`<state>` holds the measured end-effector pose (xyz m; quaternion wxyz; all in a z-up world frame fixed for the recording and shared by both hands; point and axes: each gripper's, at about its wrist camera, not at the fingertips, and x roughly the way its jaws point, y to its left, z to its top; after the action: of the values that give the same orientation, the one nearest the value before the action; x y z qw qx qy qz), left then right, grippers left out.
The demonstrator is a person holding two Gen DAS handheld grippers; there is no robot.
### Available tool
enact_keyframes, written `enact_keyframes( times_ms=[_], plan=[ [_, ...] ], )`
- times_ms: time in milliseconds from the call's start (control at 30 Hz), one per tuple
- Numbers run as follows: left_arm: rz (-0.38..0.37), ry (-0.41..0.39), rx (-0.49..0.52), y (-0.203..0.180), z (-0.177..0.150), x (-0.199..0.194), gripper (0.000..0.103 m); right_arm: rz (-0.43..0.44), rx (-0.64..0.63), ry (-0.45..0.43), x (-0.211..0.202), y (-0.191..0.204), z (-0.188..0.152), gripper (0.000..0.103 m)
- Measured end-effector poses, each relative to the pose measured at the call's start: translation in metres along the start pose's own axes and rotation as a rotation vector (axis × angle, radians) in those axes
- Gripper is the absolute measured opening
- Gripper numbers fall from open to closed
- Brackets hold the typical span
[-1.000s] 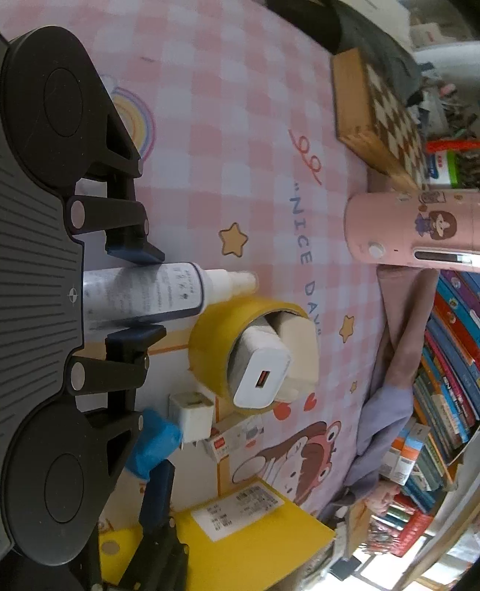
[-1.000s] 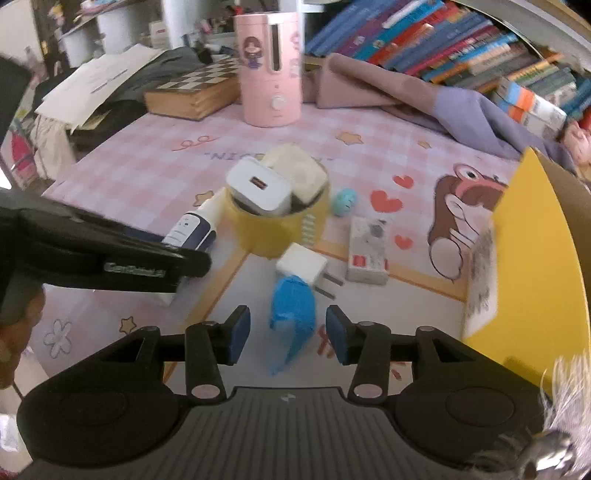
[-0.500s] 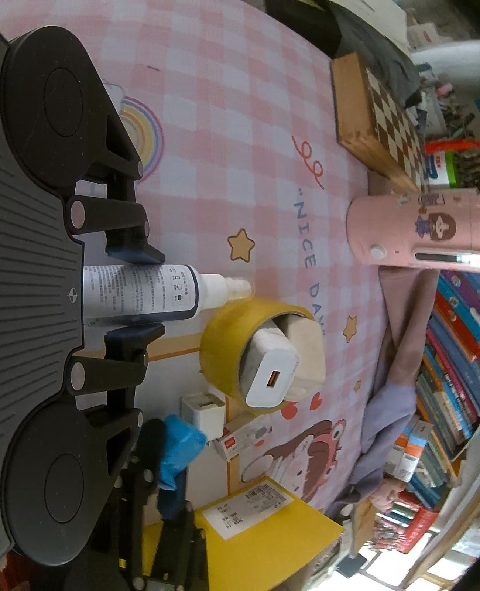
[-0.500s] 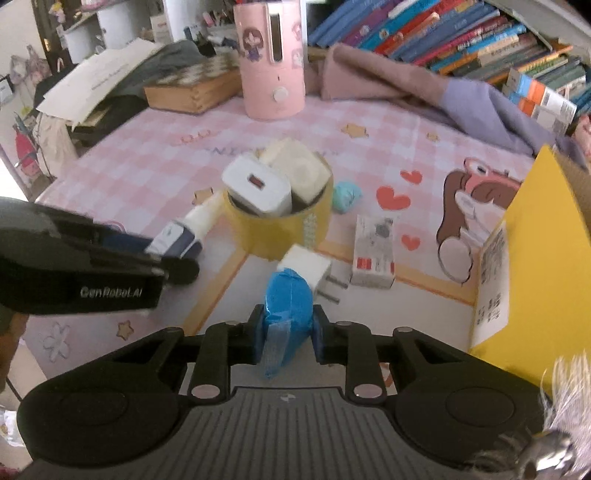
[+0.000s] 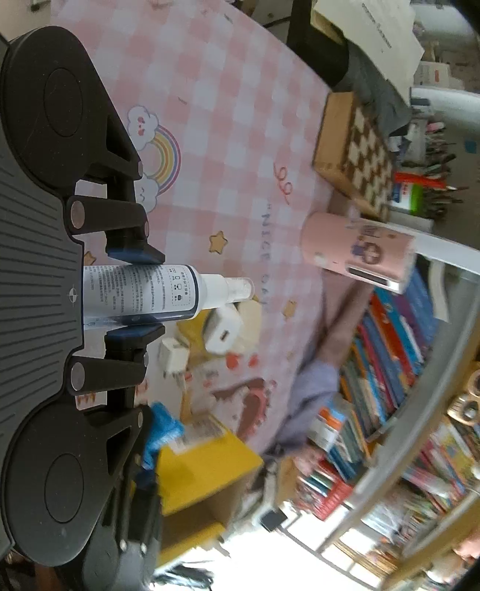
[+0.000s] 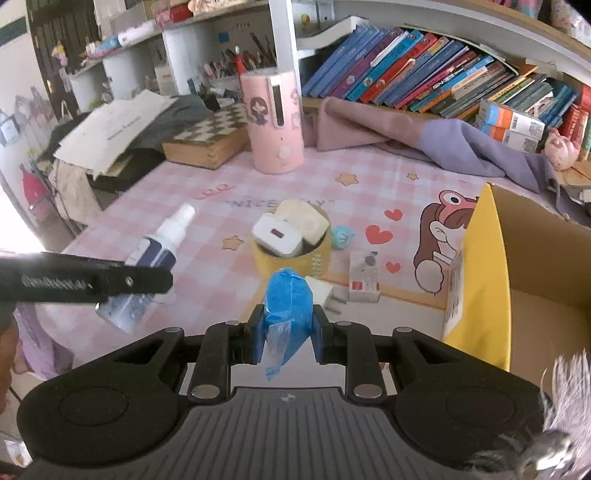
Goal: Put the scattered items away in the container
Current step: 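Carry the spray bottle and blue tube with both tools over the yellow box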
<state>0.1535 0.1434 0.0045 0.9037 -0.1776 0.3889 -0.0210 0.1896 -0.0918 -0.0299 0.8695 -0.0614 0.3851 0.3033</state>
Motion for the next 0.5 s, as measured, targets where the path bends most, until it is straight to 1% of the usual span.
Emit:
enact_keyframes(
  times_ms=[167, 267, 500],
  plan=[
    [-0.054, -0.038, -0.026, -0.001, -0.012, -0.037, 0.032, 0.000, 0.010, -0.025, -0.029, 0.018, -0.014, 0.023],
    [-0.082, -0.041, -0.056, 0.003, -0.023, -0.053, 0.032, -0.004, 0.009, -0.041, -0.045, 0.031, -0.025, 0.023],
    [-0.108, -0.035, -0.075, 0.009, -0.055, -0.082, 0.032, -0.018, 0.018, -0.042, -0.071, 0.058, -0.058, 0.023]
  ],
)
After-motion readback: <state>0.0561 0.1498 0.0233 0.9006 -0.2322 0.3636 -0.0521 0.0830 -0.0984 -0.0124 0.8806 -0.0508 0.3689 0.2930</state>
